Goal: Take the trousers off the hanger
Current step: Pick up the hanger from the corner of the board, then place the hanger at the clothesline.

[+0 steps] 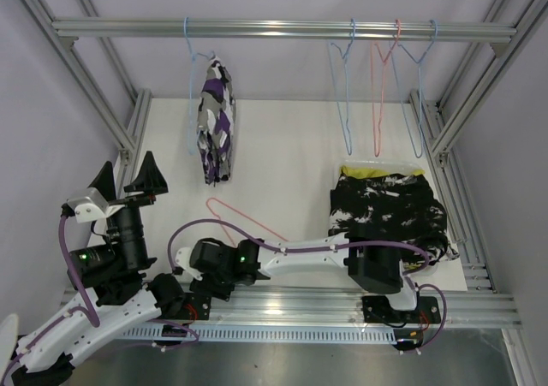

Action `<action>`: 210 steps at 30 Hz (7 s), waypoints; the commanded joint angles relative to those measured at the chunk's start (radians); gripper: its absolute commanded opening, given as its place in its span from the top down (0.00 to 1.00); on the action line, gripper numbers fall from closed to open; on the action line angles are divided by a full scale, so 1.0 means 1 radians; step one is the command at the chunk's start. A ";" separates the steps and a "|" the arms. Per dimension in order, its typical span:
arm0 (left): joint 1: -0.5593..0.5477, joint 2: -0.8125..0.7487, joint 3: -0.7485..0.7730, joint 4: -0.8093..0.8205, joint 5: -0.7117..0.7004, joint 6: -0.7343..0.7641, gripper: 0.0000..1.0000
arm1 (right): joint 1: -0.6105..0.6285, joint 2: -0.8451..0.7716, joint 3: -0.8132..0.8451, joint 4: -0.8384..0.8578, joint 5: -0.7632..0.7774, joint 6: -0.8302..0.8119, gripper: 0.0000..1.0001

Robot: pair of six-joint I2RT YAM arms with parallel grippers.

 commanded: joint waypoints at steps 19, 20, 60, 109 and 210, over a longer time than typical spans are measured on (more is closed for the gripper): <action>0.010 -0.002 0.004 -0.019 0.036 -0.019 0.01 | -0.023 0.161 0.010 0.069 -0.005 -0.010 0.55; 0.010 -0.002 0.003 -0.020 0.036 -0.020 0.01 | -0.022 0.163 0.007 0.069 -0.003 -0.010 0.56; 0.010 0.010 0.014 -0.061 0.066 -0.048 0.00 | -0.083 0.055 0.060 0.034 0.018 -0.062 0.47; 0.010 0.016 0.026 -0.101 0.080 -0.075 0.01 | 0.003 0.207 -0.007 -0.001 0.239 -0.011 0.67; 0.009 0.150 0.173 -0.460 0.416 -0.295 0.00 | -0.295 -0.367 0.518 -0.309 0.865 0.220 1.00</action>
